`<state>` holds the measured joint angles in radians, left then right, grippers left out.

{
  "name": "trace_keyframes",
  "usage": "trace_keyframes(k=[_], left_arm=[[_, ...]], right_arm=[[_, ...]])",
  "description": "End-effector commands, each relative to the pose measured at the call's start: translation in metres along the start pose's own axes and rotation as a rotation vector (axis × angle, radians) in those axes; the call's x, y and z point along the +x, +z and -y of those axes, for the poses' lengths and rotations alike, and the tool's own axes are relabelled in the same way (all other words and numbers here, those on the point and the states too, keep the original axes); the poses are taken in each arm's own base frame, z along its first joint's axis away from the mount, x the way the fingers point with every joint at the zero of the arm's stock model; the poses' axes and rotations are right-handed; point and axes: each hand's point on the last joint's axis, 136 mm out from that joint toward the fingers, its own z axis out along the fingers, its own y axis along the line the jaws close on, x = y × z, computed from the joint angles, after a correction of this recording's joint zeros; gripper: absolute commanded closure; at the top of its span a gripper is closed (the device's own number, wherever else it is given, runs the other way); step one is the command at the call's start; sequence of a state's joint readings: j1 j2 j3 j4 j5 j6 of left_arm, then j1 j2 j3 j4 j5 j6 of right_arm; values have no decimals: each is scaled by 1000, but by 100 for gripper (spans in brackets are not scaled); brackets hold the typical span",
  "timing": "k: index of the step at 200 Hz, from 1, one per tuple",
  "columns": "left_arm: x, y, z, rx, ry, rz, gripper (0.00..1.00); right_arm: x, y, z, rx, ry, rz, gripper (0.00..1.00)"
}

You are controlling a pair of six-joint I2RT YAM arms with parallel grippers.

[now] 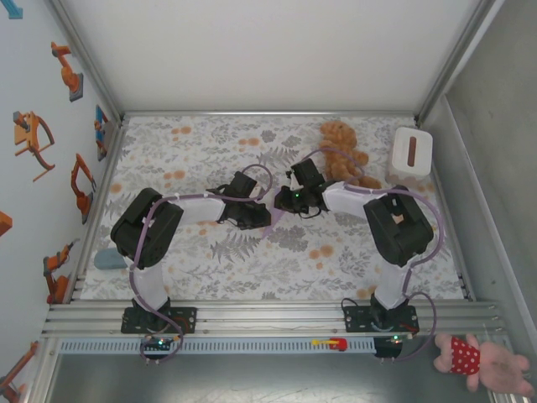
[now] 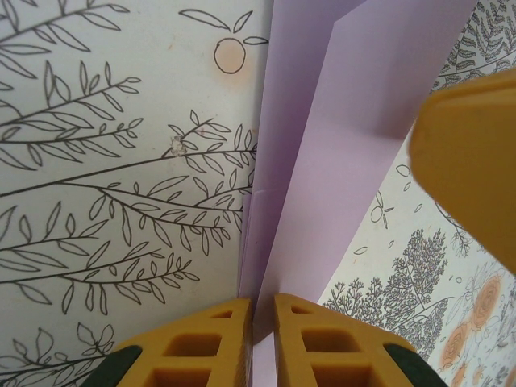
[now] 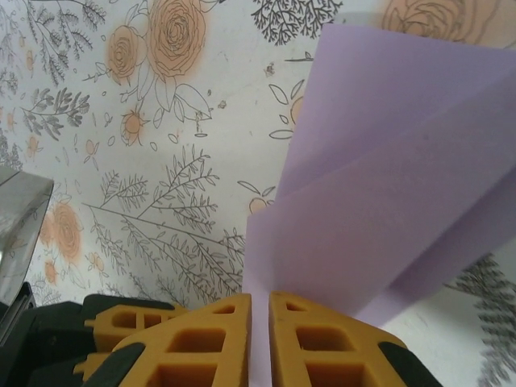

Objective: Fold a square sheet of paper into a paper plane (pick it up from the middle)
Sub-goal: Fold the wing for the fifth time at the center of the table.

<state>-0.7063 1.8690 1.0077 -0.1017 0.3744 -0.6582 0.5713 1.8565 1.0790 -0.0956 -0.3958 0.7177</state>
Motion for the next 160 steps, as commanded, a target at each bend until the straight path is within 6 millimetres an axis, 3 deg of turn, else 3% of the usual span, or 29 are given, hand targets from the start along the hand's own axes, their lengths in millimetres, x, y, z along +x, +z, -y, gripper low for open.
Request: trace_keyframes(k=[1,160], left_arm=[[28,13,-36,-126,-29,-97,85],[30,15,-37,-127,-35,-111,87]], right_arm=[[-7,4,-13,-38,-16,1,87],[4,25,11,33,17,-58,90]])
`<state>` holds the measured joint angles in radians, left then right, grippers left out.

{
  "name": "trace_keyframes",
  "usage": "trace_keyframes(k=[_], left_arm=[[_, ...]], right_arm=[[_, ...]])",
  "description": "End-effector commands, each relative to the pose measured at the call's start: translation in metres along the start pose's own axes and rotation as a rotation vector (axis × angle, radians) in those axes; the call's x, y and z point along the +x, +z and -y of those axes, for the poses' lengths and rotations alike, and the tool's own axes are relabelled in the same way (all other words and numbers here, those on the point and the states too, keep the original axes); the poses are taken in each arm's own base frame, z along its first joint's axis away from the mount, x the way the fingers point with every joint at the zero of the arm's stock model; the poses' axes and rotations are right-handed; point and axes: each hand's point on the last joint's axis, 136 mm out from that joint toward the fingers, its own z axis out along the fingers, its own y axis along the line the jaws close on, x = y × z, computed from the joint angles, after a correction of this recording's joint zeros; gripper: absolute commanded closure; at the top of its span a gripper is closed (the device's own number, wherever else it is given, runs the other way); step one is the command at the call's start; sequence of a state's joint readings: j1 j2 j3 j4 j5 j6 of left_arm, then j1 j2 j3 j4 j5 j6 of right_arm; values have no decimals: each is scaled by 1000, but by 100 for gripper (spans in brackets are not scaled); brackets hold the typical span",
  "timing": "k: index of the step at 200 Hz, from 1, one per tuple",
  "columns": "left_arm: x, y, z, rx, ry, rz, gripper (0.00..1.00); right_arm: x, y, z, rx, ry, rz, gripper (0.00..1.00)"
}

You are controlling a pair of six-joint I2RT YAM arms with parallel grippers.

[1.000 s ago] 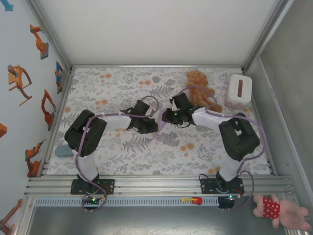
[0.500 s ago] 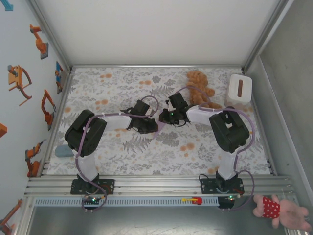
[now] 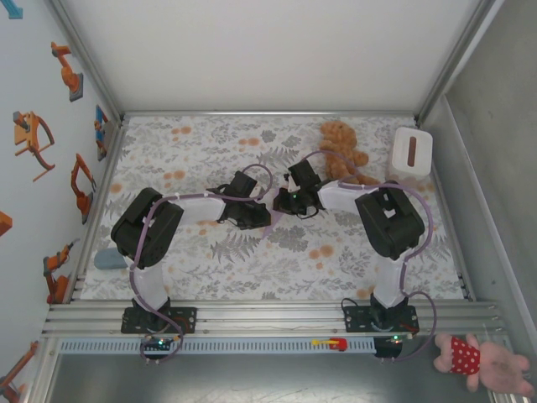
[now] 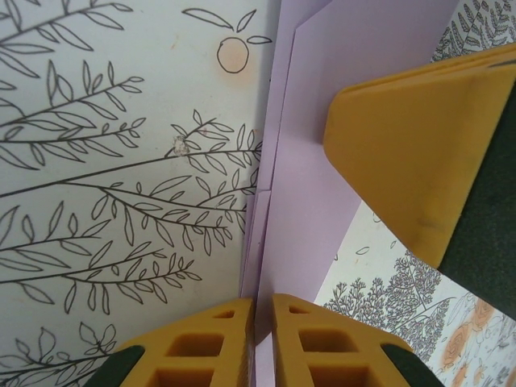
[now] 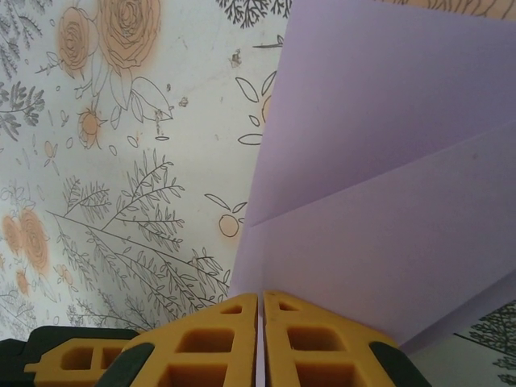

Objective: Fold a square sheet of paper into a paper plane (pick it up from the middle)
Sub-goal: Fold the wing for the fifth time at the center of the table.

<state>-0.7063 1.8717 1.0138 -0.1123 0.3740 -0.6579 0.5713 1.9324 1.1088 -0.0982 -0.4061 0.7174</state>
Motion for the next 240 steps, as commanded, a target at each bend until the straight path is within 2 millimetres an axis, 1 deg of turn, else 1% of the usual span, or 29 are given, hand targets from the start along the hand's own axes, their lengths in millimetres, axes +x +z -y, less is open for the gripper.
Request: trace_keyframes(k=[1,67,108,126,138,169,186,207,217,240], left_arm=[[30,15,-36,-123,-32,-106,87],[32,17,-38,-126,-36,-115,88],[30,13,-35,-124,-33,-107,88],[25,3,-28,-115,-25,-86,87],[18,-8,-20,-106,-18,-52,85],[-3,-42,-1,-59,-15,65,76],[-8,-53,10,4,-31,88,74],[-9,-54,25,84,-32,77,77],[-8,-51,30,119,-33,62,80],[-8,-41,36,166,-53,31,87]], right_arm=[[0,6,-1,13,-2,-16,90],[3,11,4,33,3,-44,90],[10,14,15,69,12,-69,91],[16,16,21,84,17,-84,92],[20,17,25,92,21,-93,93],[26,18,29,94,24,-102,95],[27,18,30,91,26,-101,96],[27,18,30,86,27,-100,97],[28,19,31,86,30,-104,97],[29,20,31,84,32,-104,98]])
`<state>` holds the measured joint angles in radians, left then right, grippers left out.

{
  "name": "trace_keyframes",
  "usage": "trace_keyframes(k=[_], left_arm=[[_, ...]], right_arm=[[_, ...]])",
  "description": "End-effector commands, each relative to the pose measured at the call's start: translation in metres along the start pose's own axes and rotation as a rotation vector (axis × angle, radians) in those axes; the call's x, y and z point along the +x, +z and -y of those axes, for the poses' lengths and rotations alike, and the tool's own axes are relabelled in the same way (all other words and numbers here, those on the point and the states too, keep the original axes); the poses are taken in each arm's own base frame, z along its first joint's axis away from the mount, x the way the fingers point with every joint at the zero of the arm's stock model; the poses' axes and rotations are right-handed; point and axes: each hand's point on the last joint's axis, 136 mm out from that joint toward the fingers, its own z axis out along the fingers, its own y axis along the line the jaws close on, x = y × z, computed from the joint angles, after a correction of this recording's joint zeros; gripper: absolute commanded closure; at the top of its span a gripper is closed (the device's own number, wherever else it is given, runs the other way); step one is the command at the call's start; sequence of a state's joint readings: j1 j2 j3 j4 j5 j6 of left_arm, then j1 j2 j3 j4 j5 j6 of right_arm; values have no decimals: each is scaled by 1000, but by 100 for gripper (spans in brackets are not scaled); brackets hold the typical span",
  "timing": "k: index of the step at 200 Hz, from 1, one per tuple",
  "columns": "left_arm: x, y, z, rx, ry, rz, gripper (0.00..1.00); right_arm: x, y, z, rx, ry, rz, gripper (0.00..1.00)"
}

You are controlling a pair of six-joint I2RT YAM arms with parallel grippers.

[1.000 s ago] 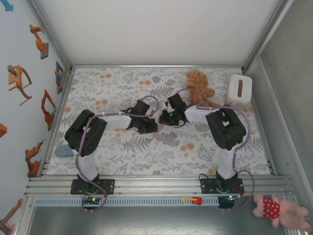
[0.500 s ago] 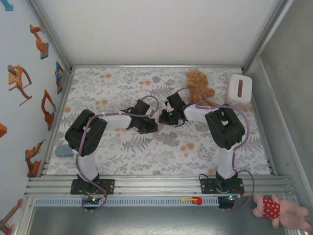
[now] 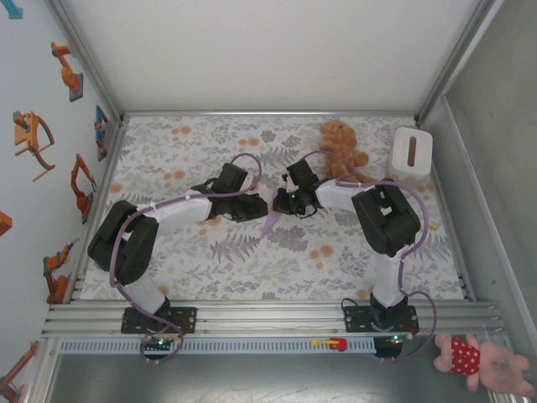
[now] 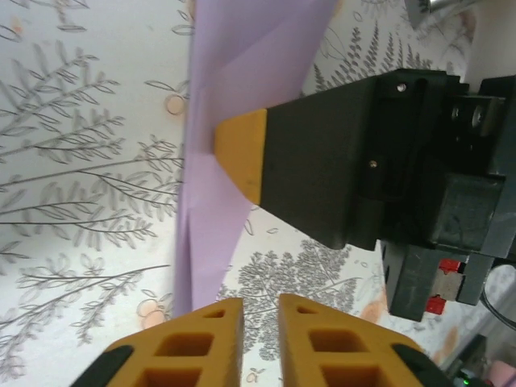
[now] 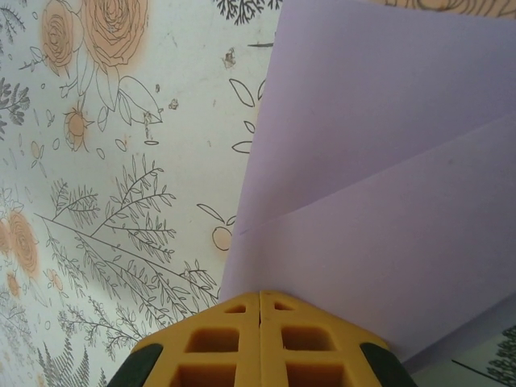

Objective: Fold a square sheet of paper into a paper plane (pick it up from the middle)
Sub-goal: Fold the wing for the fifth time at the center of the table.

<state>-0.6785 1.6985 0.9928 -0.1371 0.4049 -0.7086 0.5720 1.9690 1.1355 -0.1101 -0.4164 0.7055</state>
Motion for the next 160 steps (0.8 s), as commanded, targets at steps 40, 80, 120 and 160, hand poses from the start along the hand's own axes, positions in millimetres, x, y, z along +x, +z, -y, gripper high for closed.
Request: trace_keyframes(k=[40,80,120,160], left_arm=[[12,25,2,67,-51,-102,94],[12,36,-2,54,-59,-128,95],[13,46,-8,34,-70,-148,96],[18,52,-15,13,-81,-166,96]], right_arm=[[29,13,29,79,38,-84,100],[30,13,29,74,38,-88,100],[29,13,28,73,38,-85,100],[30,13,29,75,42,-89,100]])
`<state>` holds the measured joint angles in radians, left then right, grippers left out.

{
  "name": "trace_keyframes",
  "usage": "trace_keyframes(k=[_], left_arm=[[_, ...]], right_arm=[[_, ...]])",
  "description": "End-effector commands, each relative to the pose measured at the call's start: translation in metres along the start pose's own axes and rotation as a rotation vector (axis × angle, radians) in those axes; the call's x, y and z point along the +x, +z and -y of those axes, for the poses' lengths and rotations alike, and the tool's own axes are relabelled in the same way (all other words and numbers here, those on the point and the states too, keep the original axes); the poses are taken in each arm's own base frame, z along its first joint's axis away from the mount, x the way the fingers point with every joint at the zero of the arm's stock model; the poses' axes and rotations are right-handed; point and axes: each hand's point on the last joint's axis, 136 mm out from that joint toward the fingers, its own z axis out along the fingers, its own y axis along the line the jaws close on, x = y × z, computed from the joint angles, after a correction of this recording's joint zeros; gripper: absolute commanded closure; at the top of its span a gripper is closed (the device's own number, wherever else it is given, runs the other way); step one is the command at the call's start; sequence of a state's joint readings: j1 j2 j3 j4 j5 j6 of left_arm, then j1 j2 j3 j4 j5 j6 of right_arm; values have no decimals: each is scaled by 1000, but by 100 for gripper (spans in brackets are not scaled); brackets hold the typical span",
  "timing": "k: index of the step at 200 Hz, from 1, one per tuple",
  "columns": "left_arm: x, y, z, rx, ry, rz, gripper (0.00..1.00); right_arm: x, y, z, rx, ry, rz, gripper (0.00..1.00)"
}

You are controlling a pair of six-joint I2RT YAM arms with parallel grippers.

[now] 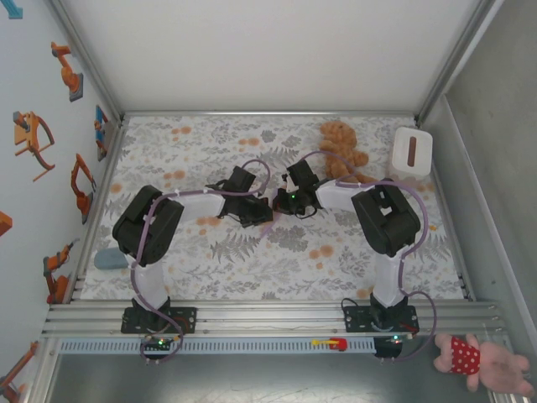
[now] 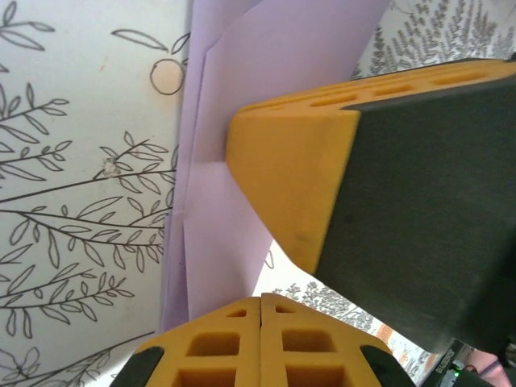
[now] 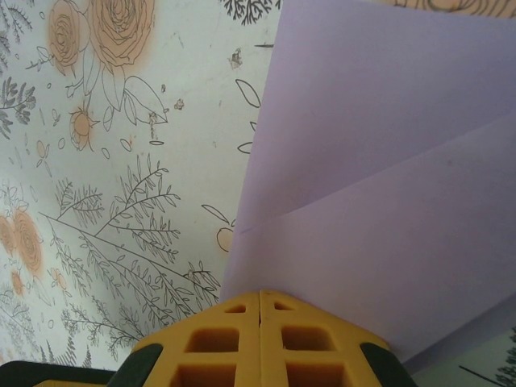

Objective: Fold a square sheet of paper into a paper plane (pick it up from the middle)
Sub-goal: Fold the wing for the fifth time at the center of the table.

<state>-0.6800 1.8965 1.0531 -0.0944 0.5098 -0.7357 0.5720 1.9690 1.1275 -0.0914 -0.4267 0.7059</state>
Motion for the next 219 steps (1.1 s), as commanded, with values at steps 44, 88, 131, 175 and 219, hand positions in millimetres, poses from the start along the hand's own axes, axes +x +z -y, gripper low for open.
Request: trace_keyframes(k=[44,88,131,175,219], left_arm=[[11,10,-12,-45,-23,-46,97],[26,14,-24,-93,-36,-67,97],[40,12,-35,-136,-41,-79,98],[55,5,-44,-168,-44,-96,98],[71,-2,-54,-206,-34,-130,98]], right_arm=[[31,13,32,93,52,-92,100],[36,18,42,121,86,-103,100],[39,19,53,170,104,-107,100],[43,19,61,204,117,-113,100],[45,21,65,218,125,-118,100]])
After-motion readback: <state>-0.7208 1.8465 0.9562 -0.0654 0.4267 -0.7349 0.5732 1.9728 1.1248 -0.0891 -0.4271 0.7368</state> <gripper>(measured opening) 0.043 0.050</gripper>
